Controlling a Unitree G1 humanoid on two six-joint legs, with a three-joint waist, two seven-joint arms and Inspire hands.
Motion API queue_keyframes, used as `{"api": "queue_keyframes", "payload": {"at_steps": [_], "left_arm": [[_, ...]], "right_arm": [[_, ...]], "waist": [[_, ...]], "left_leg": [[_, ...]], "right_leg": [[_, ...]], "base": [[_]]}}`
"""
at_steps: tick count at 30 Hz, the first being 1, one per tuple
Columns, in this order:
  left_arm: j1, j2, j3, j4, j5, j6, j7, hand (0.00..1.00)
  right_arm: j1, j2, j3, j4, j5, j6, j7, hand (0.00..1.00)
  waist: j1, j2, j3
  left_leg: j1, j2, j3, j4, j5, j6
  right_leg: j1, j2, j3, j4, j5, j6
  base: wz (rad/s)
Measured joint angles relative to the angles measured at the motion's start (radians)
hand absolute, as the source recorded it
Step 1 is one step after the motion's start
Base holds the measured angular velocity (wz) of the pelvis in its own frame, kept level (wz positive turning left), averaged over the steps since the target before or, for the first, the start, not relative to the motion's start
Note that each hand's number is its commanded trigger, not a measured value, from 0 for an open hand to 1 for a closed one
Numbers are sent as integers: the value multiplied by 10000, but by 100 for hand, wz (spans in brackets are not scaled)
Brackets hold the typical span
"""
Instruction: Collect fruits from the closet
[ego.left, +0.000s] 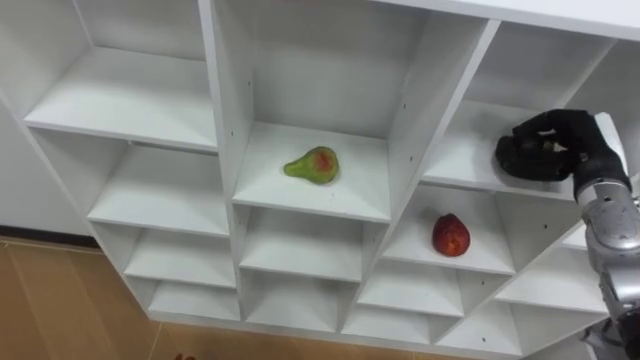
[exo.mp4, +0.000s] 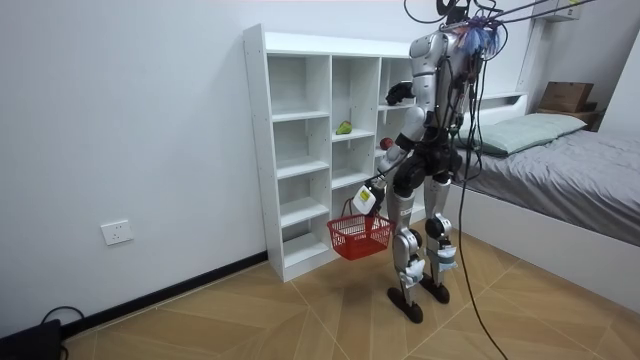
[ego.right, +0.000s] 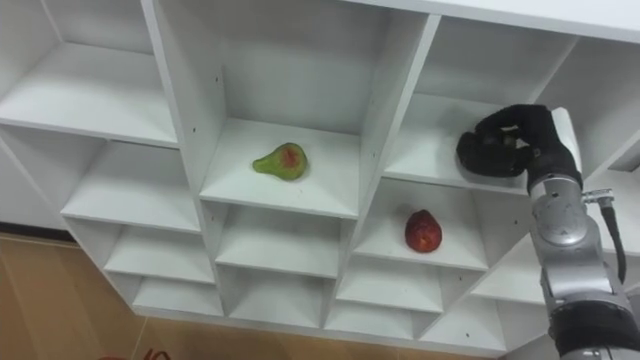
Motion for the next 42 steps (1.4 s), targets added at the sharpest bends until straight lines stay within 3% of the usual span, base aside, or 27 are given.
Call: {"api": "queue_keyframes", "payload": {"at_steps": [5, 10, 15, 18, 25, 29, 37, 42], "left_arm": [[-134, -2, 6, 0, -66, -8, -11, 100], [-226, -24, 3, -36, -83, -12, -10, 100], [-263, -45, -73, -18, -87, -70, 149, 100], [-389, -55, -181, -57, -88, -82, 174, 100], [-311, -287, -221, -919, -99, -82, 239, 100], [-460, -337, -429, -945, -104, -83, 241, 100], [-712, -464, -898, -952, -941, -80, 75, 100], [-981, -448, -1325, -1166, -1088, -147, 74, 100]], "right_arm": [[27, 78, 13, -145, 500, 58, 265, 100], [669, 479, 14, -1407, 1126, 202, 550, 100], [1522, 1133, 20, -2987, 1607, 204, 912, 100], [1935, 1246, 211, -3810, 2348, 302, 1256, 100], [2560, 1277, 624, -4892, 3934, 609, 2111, 100], [2675, 1696, 743, -5262, 3976, 724, 2599, 100], [3483, 1951, 1376, -6520, 3904, 918, 3096, 100], [3498, 1988, 2186, -6383, 3884, 854, 3158, 100]], "waist": [[-7, 10, -6], [-81, 77, 7], [-293, 355, -70], [-306, 507, -95], [-336, 519, -101], [-546, 523, -99], [-570, 522, -96], [-481, 507, -13]], "left_leg": [[7, 2, 52, 4, 3, -4], [-21, 5, 142, -17, 2, -3], [-42, -10, 175, -39, 4, 3], [-41, 10, 228, -78, 5, 2], [9, 34, 507, -131, 6, 4], [4, 42, 558, -126, 3, 7], [0, 61, 692, -126, 4, 7], [-6, 65, 691, -139, 3, 7]], "right_leg": [[1, 1, 112, 1, 1, -2], [-58, 2, 167, 1, 1, -2], [-90, -10, 231, 1, 1, -3], [-125, 0, 294, 0, 1, -2], [-179, 1, 532, -9, 2, -4], [-183, -2, 514, -8, 5, -9], [-244, 5, 555, -1, 11, -19], [-264, 25, 710, 0, 29, -47]], "base": [[0], [-4], [-1], [-5], [-10], [-2], [-4], [-2]]}}
